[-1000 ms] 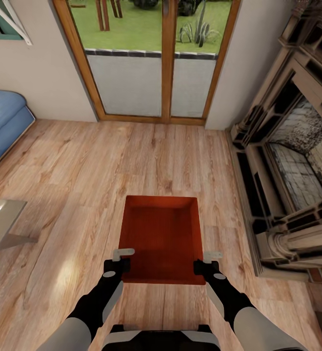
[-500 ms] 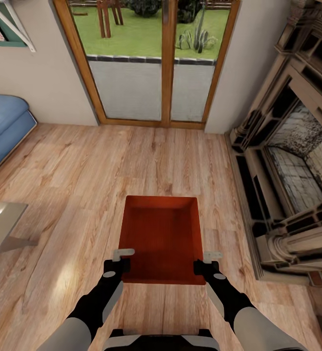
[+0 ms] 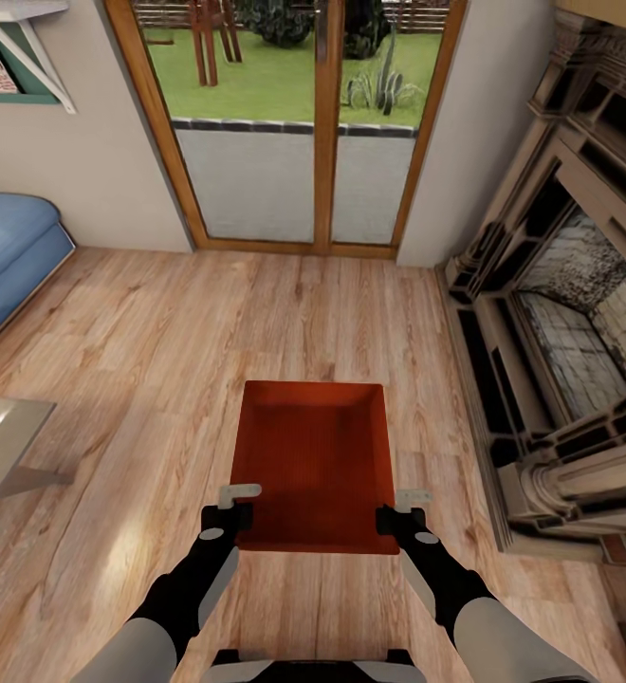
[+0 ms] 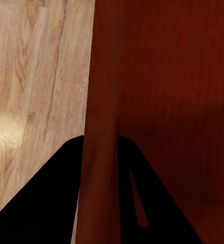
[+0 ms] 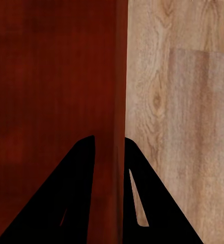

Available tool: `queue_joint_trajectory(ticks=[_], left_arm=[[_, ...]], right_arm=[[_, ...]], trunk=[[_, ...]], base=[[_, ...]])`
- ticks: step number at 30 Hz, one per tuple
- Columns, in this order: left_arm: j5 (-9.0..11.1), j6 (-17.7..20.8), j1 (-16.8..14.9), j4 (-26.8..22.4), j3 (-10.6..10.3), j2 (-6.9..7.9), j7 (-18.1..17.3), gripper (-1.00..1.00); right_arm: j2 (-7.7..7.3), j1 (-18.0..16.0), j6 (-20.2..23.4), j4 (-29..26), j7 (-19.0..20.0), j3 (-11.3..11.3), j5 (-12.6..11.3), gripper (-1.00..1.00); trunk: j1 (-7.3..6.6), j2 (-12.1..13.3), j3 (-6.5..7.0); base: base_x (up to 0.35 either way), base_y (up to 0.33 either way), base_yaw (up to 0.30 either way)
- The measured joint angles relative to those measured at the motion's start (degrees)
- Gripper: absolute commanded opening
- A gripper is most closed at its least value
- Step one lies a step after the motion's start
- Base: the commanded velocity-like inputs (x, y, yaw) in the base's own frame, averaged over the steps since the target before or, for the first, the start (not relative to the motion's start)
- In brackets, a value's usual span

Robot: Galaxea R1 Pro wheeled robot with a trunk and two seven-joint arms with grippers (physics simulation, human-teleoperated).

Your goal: Move the two storage containers from the living room to the garage. In the garage, place one container on the floor and stack the other container on top of it (either order is fine).

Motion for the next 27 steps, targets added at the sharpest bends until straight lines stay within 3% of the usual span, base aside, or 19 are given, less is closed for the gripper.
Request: queue_joint_trajectory(ticks=[27], left_arm=[[-0.1, 0.0, 0.0, 0.1, 0.1, -0.06, 0.0, -1.0]], right_arm=[[0.02, 0.0, 0.1, 0.0, -0.1, 0.0, 0.1, -1.0]], trunk=[[0.0, 0.0, 2.35]], base=[[0.0, 0.0, 0.0]])
